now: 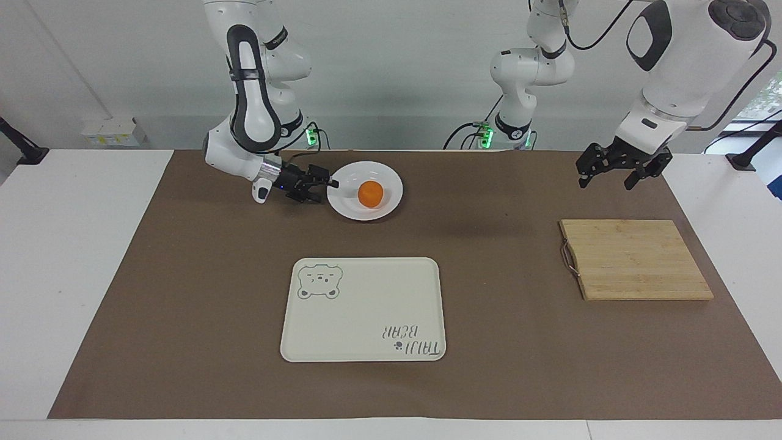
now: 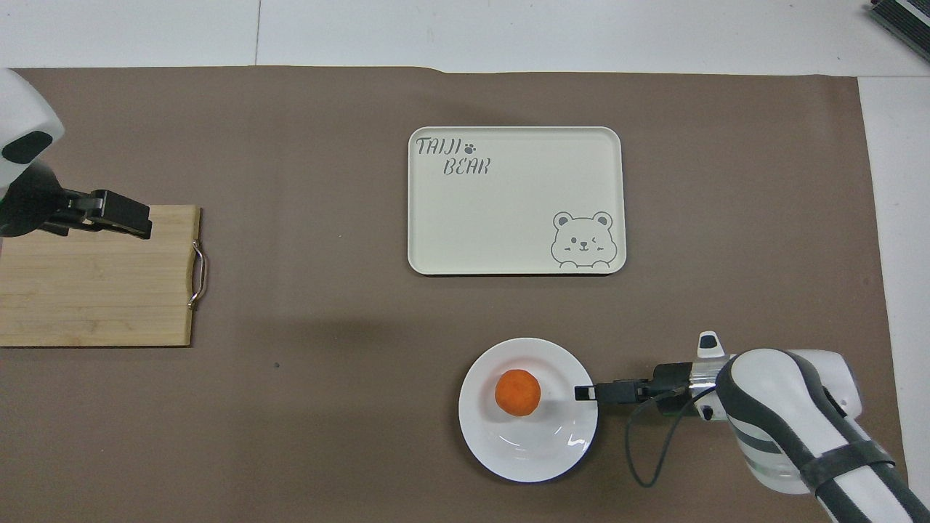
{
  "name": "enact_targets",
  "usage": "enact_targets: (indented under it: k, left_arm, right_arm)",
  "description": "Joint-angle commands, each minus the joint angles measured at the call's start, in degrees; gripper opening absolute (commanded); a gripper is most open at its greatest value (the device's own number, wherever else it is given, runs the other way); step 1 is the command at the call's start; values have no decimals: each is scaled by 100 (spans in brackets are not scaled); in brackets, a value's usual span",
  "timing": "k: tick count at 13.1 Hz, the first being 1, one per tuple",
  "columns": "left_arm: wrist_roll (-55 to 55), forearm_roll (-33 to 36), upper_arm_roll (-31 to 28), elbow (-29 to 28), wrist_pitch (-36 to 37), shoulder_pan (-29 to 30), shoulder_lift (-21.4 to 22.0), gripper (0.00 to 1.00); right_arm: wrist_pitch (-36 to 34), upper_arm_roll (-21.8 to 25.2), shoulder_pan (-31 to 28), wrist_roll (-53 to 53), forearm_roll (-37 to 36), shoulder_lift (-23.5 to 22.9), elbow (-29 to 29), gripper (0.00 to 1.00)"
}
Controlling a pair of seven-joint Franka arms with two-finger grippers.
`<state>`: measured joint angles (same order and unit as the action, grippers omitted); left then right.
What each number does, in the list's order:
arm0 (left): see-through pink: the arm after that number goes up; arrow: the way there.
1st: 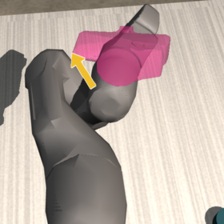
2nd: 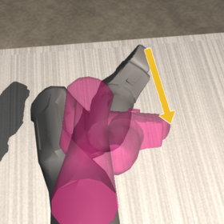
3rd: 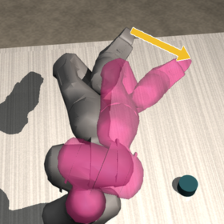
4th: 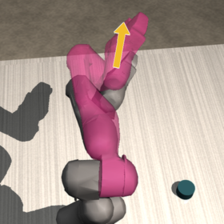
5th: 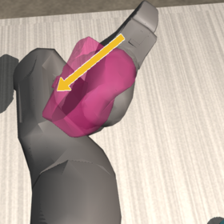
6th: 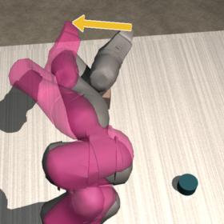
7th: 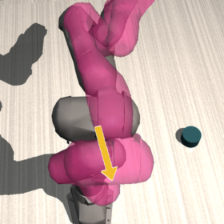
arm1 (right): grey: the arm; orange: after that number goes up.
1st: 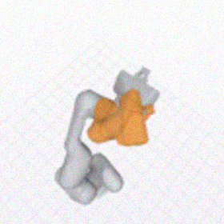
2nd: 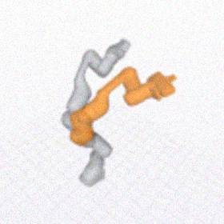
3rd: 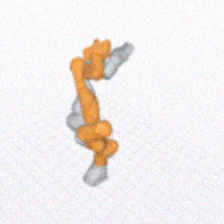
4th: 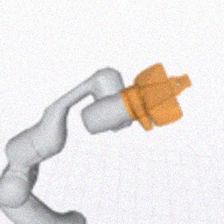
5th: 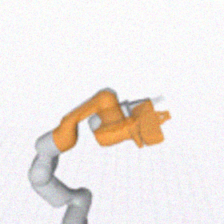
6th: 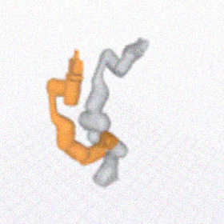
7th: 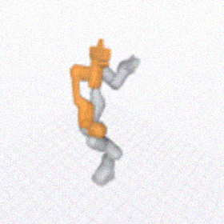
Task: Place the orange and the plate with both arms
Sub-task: 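Grip the white plate rim with the right gripper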
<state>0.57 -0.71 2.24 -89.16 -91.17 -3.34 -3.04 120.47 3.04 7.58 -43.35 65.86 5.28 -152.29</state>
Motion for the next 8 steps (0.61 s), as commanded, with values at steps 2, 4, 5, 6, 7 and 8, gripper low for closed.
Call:
enact_targets:
  k: [2, 4, 5, 6, 7, 8]
  left_arm:
    - [31, 44, 22, -111, 38, 35, 111, 100]
    - [31, 44, 14, -111, 38, 62, 111, 100]
    - [31, 44, 14, -111, 38, 53, 111, 100]
    - [31, 44, 14, -111, 38, 53, 111, 100]
    - [31, 44, 14, -111, 38, 44, 111, 100]
    - [31, 44, 14, -111, 38, 44, 111, 100]
  right_arm:
    - [284, 3, 313, -147, 515, 78, -239, 100]
    - [302, 3, 323, -138, 525, 78, -257, 96]
    - [302, 3, 331, -138, 525, 70, -257, 82]
    - [319, 3, 331, -130, 525, 69, -257, 69]
    - [346, -5, 340, -112, 525, 69, -248, 55]
    - [346, 3, 340, -103, 525, 61, -248, 44]
